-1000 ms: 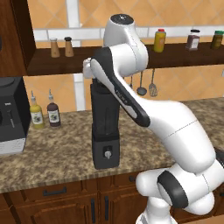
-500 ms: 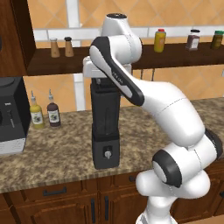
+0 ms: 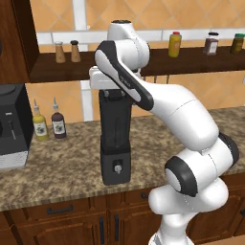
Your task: Close the lid blender by securely placing the lid on top.
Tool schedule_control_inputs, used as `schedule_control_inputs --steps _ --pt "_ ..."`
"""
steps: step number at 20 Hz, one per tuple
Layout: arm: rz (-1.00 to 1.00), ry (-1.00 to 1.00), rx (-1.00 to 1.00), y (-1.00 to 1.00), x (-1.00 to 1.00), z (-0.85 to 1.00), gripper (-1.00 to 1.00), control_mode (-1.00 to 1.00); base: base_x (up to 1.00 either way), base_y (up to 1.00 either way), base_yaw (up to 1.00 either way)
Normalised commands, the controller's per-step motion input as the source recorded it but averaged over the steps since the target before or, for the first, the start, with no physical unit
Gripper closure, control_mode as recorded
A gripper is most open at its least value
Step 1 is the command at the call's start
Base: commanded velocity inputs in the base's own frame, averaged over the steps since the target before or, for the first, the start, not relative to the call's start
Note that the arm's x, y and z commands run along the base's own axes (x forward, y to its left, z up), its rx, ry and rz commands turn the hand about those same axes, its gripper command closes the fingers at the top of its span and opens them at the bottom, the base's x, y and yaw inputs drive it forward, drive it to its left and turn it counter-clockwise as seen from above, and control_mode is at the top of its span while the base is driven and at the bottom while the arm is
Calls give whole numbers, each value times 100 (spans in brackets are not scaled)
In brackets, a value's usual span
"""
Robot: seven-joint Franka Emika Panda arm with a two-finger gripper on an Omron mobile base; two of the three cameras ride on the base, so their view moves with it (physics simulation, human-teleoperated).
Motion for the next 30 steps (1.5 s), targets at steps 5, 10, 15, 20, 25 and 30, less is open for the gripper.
schedule_control_inputs --steps 5,10,15,20,25,30 --pt "0 0 0 0 4 -30 100 -100 0 0 0" --pt "-4 3 1 0 0 -9 100 -100 0 0 0" --pt "-14 1 0 0 -1 0 100 -100 0 0 0" --pt "-20 6 0 0 0 -1 100 -100 0 0 0" --pt "-15 11 0 0 9 0 100 -100 0 0 0" --pt "-5 -1 0 0 20 0 100 -100 0 0 0"
